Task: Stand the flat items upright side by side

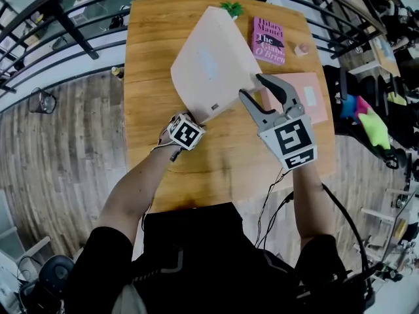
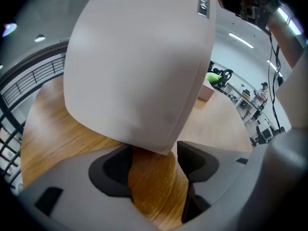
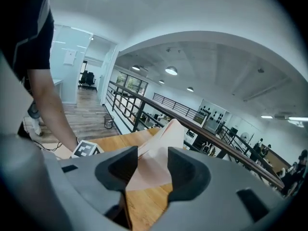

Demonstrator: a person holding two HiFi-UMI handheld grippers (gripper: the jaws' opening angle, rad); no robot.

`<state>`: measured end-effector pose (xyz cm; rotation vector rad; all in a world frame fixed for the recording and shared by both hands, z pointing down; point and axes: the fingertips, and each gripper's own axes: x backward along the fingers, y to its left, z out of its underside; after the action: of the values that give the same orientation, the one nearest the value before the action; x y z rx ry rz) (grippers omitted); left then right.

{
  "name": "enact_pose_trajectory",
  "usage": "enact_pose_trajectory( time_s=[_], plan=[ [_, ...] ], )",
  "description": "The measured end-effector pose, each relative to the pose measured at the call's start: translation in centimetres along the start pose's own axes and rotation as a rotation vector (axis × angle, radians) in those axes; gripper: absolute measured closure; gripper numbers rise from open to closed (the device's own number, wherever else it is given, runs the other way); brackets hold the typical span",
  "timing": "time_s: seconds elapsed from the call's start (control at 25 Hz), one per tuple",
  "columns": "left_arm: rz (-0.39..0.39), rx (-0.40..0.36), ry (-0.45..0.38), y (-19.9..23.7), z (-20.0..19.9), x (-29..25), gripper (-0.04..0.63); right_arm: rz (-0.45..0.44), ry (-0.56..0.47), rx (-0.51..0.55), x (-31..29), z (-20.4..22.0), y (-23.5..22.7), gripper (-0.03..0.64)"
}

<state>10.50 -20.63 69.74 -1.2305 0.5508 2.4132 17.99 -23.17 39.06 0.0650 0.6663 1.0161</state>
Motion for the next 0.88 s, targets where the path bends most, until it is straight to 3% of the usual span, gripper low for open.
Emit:
enact_pose_trajectory(
  time_s=[0.2, 0.44, 0.64, 0.88],
  plan=[
    [0.072, -0.040, 0.069, -0.3, 0.3, 0.1, 0.298, -0.020, 0.040, 0.022, -0.6, -0.1, -0.2, 0.416],
    [0.119, -0.079, 0.072, -1.7, 0.4, 0.9, 0.298, -0.031, 0.036, 0.078, -0.6, -0.8, 1.1, 0.419],
    [0.122, -0.059, -0.004, -2.9, -0.1, 3.4, 0.298, -0.089, 0.012, 0.120, -0.8, -2.1, 3.5, 0.423],
    [0.062, 0.074, -0.179, -1.8, -0.8, 9.3, 0.298, -0.119, -0.013, 0.160, -0.9, -3.3, 5.9, 0.427]
  ],
)
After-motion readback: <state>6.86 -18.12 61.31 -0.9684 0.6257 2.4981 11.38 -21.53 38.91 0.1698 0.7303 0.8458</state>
